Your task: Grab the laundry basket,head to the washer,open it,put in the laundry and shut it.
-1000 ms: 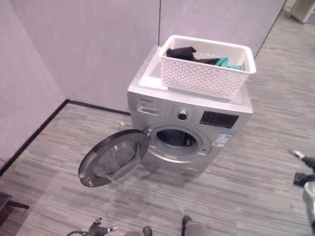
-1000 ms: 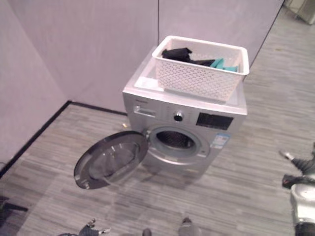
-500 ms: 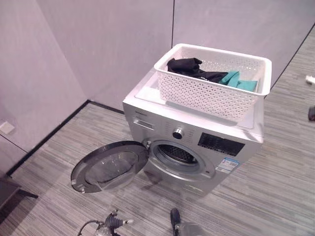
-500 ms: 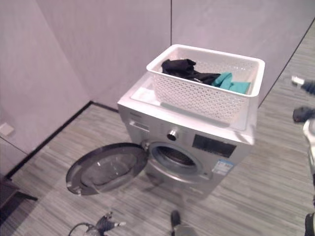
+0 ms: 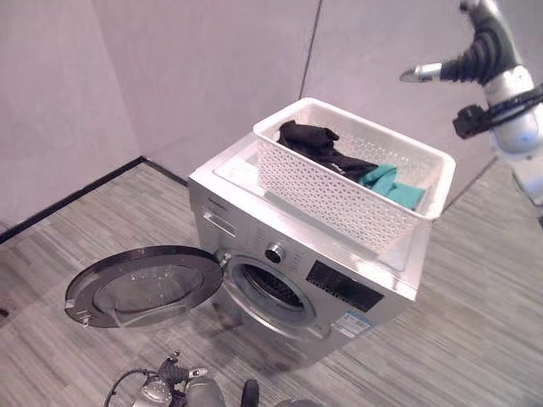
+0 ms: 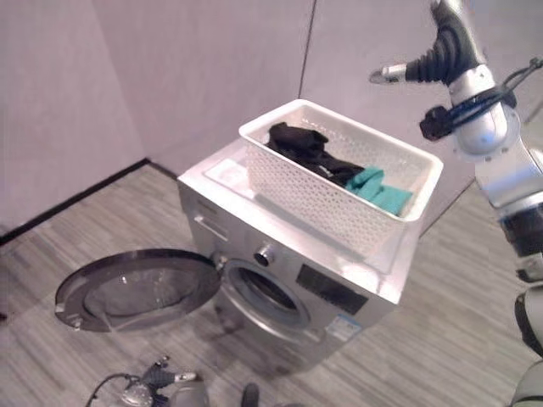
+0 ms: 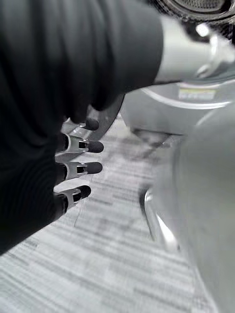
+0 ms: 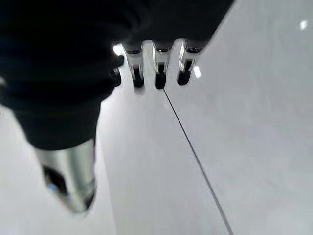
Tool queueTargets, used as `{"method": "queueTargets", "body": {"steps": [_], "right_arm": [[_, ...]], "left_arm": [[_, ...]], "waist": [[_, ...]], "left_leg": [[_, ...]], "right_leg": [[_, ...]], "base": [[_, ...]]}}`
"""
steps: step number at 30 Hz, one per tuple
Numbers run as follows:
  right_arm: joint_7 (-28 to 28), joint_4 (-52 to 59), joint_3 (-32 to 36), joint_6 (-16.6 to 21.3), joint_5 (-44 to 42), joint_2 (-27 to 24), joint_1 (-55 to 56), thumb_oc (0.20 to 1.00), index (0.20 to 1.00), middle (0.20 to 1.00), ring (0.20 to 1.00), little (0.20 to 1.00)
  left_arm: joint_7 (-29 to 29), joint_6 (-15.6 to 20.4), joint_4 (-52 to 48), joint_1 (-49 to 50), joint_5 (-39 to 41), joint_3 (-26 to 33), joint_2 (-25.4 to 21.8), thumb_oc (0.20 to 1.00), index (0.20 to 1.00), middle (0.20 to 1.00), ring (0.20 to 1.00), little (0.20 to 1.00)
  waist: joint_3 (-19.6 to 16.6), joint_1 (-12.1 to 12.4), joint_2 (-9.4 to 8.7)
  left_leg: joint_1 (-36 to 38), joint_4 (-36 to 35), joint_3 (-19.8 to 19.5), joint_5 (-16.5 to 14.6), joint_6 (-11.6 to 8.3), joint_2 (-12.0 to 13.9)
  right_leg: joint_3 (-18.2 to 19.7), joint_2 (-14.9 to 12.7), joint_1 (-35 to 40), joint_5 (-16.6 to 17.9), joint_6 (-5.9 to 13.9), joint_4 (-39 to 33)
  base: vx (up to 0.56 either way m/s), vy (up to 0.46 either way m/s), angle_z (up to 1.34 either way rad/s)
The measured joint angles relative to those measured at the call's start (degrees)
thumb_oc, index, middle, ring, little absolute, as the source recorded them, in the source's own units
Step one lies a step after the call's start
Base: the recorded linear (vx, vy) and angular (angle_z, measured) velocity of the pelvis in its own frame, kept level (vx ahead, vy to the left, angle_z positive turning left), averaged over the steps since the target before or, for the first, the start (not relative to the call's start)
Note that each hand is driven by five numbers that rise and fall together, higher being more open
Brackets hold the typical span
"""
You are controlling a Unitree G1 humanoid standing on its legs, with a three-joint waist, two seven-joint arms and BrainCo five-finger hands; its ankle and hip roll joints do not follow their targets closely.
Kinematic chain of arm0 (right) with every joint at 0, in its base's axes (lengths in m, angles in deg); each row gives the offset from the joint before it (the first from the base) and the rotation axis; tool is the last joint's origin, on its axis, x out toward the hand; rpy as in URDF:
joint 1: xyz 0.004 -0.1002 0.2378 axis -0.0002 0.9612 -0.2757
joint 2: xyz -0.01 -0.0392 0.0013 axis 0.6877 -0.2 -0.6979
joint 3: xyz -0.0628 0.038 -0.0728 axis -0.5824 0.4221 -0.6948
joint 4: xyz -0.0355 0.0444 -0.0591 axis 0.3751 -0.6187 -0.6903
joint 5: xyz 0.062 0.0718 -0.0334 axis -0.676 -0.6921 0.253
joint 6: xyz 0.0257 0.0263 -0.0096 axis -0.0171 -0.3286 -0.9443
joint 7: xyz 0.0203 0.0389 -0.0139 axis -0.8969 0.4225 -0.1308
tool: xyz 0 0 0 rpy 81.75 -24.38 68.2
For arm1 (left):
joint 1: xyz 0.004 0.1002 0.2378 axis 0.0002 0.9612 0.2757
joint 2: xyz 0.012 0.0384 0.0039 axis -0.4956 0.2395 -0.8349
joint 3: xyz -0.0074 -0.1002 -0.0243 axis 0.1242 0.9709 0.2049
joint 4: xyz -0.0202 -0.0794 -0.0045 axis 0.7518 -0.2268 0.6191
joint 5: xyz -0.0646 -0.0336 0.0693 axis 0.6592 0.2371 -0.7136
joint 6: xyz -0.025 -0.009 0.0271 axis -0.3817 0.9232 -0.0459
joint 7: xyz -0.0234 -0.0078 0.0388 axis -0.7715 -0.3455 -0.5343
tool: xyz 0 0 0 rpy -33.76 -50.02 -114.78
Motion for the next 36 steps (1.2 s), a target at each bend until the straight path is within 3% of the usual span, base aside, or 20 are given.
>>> {"method": "queueTargets", "body": {"steps": [3, 5, 9, 13, 16, 24, 31, 36], "right_arm": [[-3.90, -4.65, -2.78, -2.69, 0.02, 0.17, 0.29, 1.000, 1.000, 1.000, 1.000, 1.000], [-5.56, -4.47, -2.69, -2.81, 0.03, 0.25, 0.09, 1.000, 1.000, 1.000, 1.000, 1.000], [-8.22, -7.52, -6.00, -3.34, 0.08, 0.95, -1.30, 1.000, 1.000, 1.000, 1.000, 1.000], [-8.52, -9.73, -6.51, -3.39, 0.13, 2.34, -2.86, 1.000, 1.000, 1.000, 1.000, 1.000], [-9.25, -14.02, -6.69, -3.32, 0.61, 6.55, -5.36, 1.000, 1.000, 1.000, 1.000, 1.000], [-11.88, -15.44, -9.92, -3.44, 1.76, 7.63, -6.94, 1.000, 1.000, 1.000, 1.000, 1.000], [-15.76, -11.86, -15.22, -3.41, 3.36, 3.25, -6.64, 1.000, 1.000, 1.000, 1.000, 1.000], [-18.04, -11.59, -17.23, -3.37, 3.40, 2.91, -6.20, 1.000, 1.000, 1.000, 1.000, 1.000]], "left_arm": [[0.18, 0.09, 2.98, -0.09, 0.27, -0.06, 1.42, 1.000, 1.000, 1.000, 1.000, 1.000], [0.37, 0.11, 3.29, 0.23, 0.23, -0.05, 1.70, 1.000, 1.000, 1.000, 1.000, 1.000], [0.73, 0.50, 3.55, 0.14, 0.27, 0.08, 1.71, 1.000, 1.000, 1.000, 1.000, 1.000], [0.87, 0.89, 3.46, -0.33, 0.31, 0.19, 1.86, 1.000, 1.000, 1.000, 1.000, 1.000], [0.92, 0.81, 3.83, 0.83, 1.02, 0.45, 1.81, 1.000, 1.000, 1.000, 1.000, 1.000], [1.83, 0.68, 4.17, 3.53, 2.60, 0.93, 1.88, 1.000, 1.000, 1.000, 1.000, 1.000], [2.63, 0.63, 5.03, 4.39, 2.66, 2.87, 1.67, 1.000, 1.000, 1.000, 1.000, 1.000], [2.80, 0.57, 6.23, 4.22, 2.83, 3.10, 1.47, 1.000, 1.000, 1.000, 1.000, 1.000]], "waist": [[-0.58, -0.33, 2.06], [-0.59, -0.27, 2.55], [-0.73, -0.47, 3.10], [-0.85, -0.44, 2.74], [-0.95, 0.85, 2.70], [-1.53, 1.64, 2.14], [-2.65, 1.25, 1.06], [-3.34, 1.26, 0.09]], "left_leg": [[2.39, 2.62, -0.80, 0.42, 0.72, 0.02], [5.84, 1.54, -0.54, 0.41, 0.74, -0.10], [9.29, -0.78, -0.45, 1.17, 1.44, -0.37], [10.19, -1.12, -0.08, 1.26, 2.48, -2.44], [10.96, -1.78, 0.92, 1.20, 3.56, -3.59], [10.75, -1.79, 0.79, 1.05, 4.03, -4.15], [9.92, -1.79, 0.30, 0.75, 4.45, -4.15], [9.32, -1.65, -0.50, 0.75, 4.47, -4.19]], "right_leg": [[1.07, 0.79, 2.06, 0.03, -0.10, -1.86], [3.03, 0.78, 2.15, 0.93, -1.26, -1.85], [4.74, 0.45, 3.69, 0.77, -0.98, -1.85], [4.96, -1.61, 3.99, -0.29, 1.10, -1.88], [6.02, -2.82, 4.10, -0.86, 2.82, -1.90], [5.86, -3.38, 4.00, -0.96, 3.33, -1.89], [5.13, -3.42, 3.72, -1.15, 3.57, -1.90], [4.39, -3.41, 3.46, -1.47, 3.92, -1.90]], "base": [[0.14, 0.168, -0.14], [0.12, 0.129, -0.47], [0.08, 0.092, -0.27], [0.06, 0.045, 0.00], [0.04, 0.034, -0.10], [0.03, 0.015, 0.01], [0.03, 0.003, 0.04], [0.02, 0.000, 0.08]]}}
